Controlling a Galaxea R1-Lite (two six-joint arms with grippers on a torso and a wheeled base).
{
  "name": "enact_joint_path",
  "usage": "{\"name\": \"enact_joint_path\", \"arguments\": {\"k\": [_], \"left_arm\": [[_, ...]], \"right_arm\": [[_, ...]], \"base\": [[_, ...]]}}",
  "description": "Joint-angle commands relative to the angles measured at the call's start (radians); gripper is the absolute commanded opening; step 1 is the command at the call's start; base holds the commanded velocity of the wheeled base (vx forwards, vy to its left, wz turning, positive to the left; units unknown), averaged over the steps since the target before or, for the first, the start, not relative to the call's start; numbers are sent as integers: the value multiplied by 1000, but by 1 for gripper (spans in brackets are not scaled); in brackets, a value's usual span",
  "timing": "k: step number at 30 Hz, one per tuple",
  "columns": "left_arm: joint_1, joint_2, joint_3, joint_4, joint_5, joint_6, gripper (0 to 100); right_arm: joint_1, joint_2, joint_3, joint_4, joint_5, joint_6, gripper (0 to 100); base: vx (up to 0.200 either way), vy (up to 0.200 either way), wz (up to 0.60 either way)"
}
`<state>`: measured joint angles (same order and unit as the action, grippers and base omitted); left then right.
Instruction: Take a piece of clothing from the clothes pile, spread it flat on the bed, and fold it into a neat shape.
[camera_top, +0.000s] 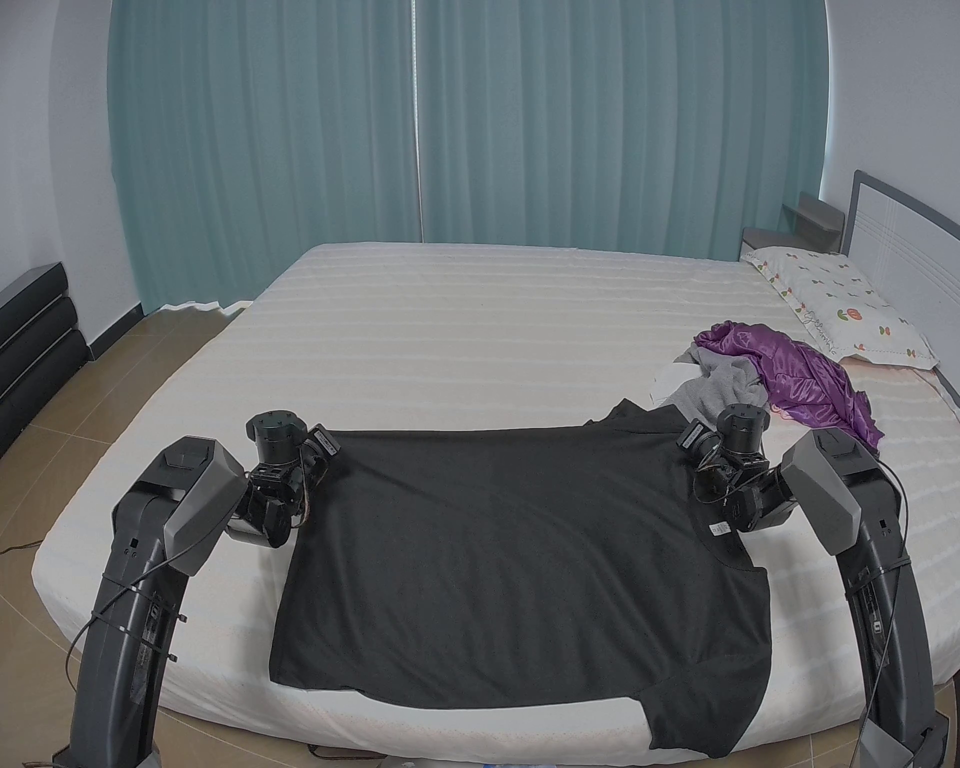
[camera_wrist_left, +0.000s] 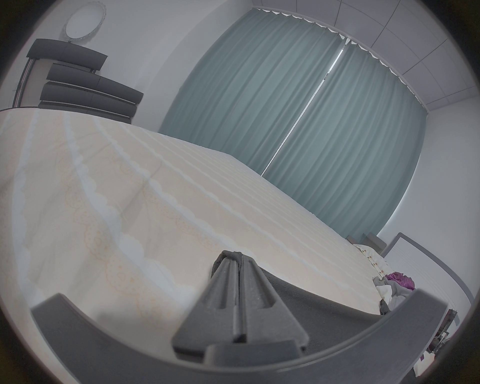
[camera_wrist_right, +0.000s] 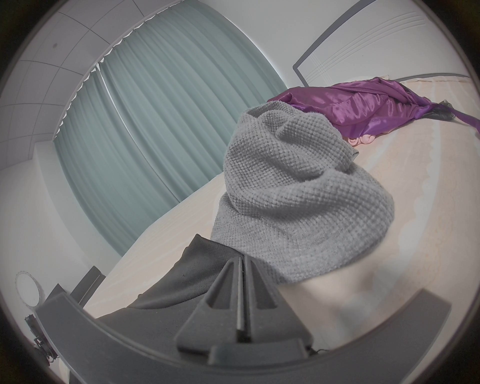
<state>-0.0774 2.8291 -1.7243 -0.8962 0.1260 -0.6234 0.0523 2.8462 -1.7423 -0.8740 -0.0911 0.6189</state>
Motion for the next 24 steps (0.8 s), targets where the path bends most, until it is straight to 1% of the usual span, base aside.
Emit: {"name": "enact_joint_path", "arguments": {"k": [1, 2, 3, 6, 10, 12, 15, 16, 17, 18, 19, 21, 22, 23, 24], "left_arm": [[-1, 6, 2, 0, 0, -1, 0], [-4, 6, 2, 0, 0, -1, 100], [-4, 6, 2, -1, 0, -1, 100], [-7, 3, 6, -7, 3, -1, 100], [-7, -7, 17, -12, 27, 1, 100], [-2, -34, 25, -15, 64, 1, 100], [11, -119, 87, -9, 66, -2, 100], [15, -131, 98, -10, 64, -2, 100], [22, -195, 167, -12, 60, -4, 100], [22, -206, 180, -13, 58, -6, 100], [27, -264, 253, -13, 44, -7, 100], [34, -320, 325, -15, 23, -12, 100], [38, -375, 399, -15, 3, -13, 100], [38, -375, 399, -15, 3, -13, 100], [38, -458, 522, -15, -39, -27, 100]], "right_arm": [[4, 10, 1, 3, 1, -1, 0], [6, 12, 1, 3, 1, -1, 0], [6, 13, 1, 1, 2, -1, 100], [7, -2, 12, -5, 4, 1, 100], [7, -51, 35, -6, 2, 10, 100], [6, -139, 139, -33, 13, 25, 100], [-2, -231, 277, -83, 56, 36, 100], [-2, -238, 290, -88, 62, 36, 100], [-3, -292, 368, -112, 76, 39, 100], [-3, -301, 380, -115, 76, 39, 100], [-5, -357, 461, -129, 85, 41, 100], [-8, -406, 540, -138, 91, 42, 100], [-9, -449, 615, -145, 103, 41, 100], [-9, -449, 615, -145, 103, 41, 100], [-14, -510, 736, -164, 132, 42, 100]], "base": [[0, 0, 0], [0, 0, 0], [0, 0, 0], [0, 0, 0], [0, 0, 0], [0, 0, 0], [0, 0, 0], [0, 0, 0], [0, 0, 0], [0, 0, 0], [0, 0, 0], [0, 0, 0], [0, 0, 0], [0, 0, 0], [0, 0, 0]]}}
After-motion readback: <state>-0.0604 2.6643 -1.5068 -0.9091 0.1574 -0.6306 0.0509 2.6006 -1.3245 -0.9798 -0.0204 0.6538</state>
